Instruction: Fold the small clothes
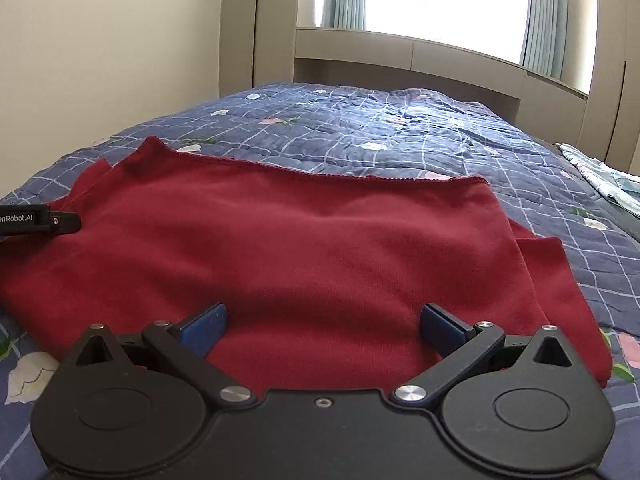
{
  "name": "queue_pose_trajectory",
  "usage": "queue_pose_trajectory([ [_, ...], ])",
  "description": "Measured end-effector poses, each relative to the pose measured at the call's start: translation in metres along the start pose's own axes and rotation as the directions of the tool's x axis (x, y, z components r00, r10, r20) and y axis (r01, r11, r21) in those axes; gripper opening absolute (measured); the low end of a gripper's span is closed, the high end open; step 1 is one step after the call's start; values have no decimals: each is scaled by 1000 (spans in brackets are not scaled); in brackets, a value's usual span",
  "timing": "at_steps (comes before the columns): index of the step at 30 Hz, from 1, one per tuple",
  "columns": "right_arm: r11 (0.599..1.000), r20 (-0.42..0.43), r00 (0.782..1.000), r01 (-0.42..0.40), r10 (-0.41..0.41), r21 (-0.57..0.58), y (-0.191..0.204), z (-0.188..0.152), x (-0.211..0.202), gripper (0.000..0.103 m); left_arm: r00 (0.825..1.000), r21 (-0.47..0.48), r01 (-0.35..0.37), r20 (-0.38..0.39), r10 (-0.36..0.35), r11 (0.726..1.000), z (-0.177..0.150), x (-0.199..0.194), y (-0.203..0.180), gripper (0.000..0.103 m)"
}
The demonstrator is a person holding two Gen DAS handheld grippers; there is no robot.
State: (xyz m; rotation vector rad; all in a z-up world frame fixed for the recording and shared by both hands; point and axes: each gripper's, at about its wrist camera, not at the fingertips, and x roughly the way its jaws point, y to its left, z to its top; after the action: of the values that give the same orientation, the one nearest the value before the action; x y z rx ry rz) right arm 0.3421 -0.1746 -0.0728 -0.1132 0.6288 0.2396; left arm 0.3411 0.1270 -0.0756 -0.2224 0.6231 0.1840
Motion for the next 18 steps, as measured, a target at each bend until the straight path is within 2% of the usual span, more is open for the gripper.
queue_pose_trajectory([
  [9,1000,22,1000,-12,12,12,-5,-3,-1,103,1000,1,-2,2,2,1000,0,0,0,103],
  [13,999,30,999,-24,23,25,-8,-5,-2,103,1000,17,-27,0,27,999,2,-2,-4,103],
  [15,999,33,999,-26,25,26,-9,-6,-3,103,998,19,-67,10,67,998,6,-8,-9,103],
  [18,999,33,999,-26,25,25,-9,-6,-3,103,985,-25,-158,64,160,987,10,-31,-15,103],
])
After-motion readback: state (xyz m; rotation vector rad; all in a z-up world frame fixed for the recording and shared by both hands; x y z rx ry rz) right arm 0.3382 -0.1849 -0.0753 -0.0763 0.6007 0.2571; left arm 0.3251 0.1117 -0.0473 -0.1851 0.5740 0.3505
